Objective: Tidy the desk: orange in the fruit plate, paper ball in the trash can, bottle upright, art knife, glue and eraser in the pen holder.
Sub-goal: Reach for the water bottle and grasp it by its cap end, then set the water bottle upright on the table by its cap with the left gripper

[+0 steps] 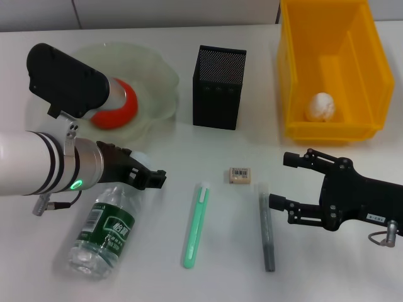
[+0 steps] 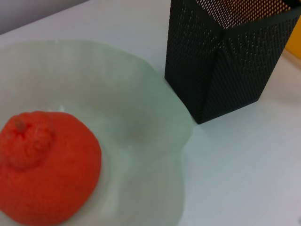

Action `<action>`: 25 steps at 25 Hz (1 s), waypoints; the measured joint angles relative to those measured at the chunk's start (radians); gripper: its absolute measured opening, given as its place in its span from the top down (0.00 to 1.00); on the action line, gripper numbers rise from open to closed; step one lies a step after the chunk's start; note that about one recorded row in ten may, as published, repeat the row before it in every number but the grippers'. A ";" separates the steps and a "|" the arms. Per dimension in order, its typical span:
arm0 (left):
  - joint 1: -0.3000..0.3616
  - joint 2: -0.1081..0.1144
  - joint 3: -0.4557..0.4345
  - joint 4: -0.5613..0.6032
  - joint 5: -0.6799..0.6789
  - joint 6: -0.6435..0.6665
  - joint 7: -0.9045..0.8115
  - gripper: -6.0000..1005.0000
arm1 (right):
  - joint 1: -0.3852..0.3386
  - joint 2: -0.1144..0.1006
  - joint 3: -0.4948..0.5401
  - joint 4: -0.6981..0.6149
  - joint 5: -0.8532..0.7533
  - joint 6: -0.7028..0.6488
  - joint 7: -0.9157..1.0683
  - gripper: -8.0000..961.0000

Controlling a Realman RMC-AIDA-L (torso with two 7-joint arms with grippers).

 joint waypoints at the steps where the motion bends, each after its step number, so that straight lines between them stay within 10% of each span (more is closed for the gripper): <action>1: -0.004 0.000 0.000 -0.010 0.000 -0.004 0.000 0.23 | 0.000 0.000 0.000 0.002 0.000 0.000 0.000 0.12; 12: -0.016 0.000 0.002 -0.040 -0.001 -0.008 0.000 0.23 | 0.010 0.000 0.001 0.015 0.000 0.000 0.000 0.12; 25: -0.008 0.005 0.000 -0.009 0.000 0.033 0.009 0.55 | 0.010 0.000 0.002 0.015 0.000 -0.001 0.011 0.12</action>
